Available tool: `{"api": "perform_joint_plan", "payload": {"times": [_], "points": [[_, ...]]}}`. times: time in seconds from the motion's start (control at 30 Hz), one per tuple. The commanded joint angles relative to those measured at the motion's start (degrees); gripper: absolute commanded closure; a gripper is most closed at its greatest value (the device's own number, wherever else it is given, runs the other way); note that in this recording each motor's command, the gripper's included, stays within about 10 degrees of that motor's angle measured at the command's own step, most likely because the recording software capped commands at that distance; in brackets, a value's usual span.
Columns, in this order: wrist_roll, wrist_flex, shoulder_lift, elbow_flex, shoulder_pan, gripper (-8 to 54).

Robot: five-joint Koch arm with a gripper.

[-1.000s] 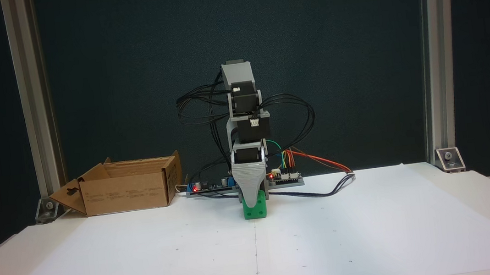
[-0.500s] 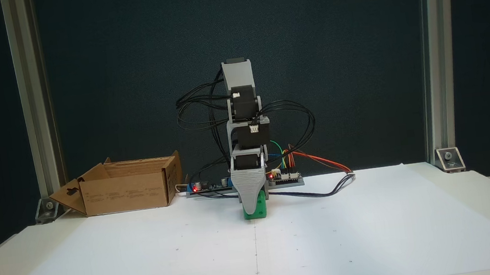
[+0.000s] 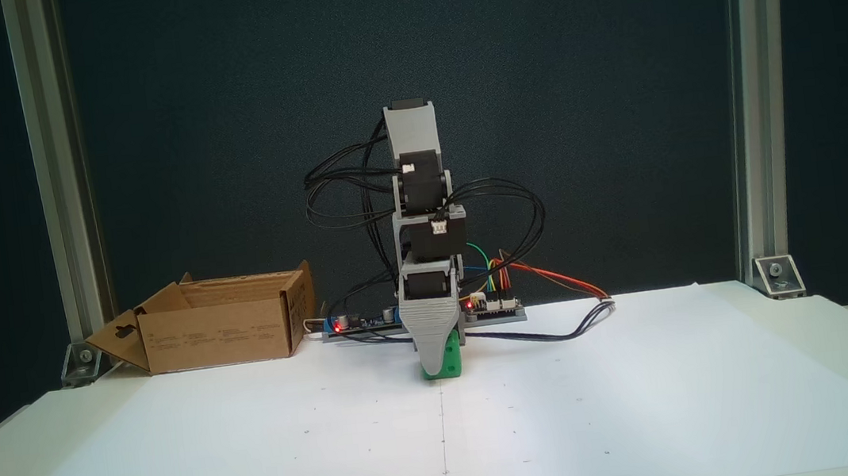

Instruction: Grasp a green dice and put it in the bin.

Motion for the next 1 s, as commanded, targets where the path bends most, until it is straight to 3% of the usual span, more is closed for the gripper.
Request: {"api": "perform_joint_plan", "payload": {"times": [0.0, 0.13, 0.23, 0.3, 0.57, 0.97], "points": [[2.11, -0.09, 0.18, -0.97, -0.18, 11.6], [2.2, -1.23, 0.0, -0.88, -0.53, 18.4], [2.2, -2.02, -0.09, -0.7, -0.88, 30.0], [2.2, -2.64, -0.09, -0.7, -1.05, 34.1], [2.2, 1.05, 0.18, -5.36, -0.79, 34.1], [2.02, 37.95, 0.26, -50.96, 7.21, 34.1]]}}
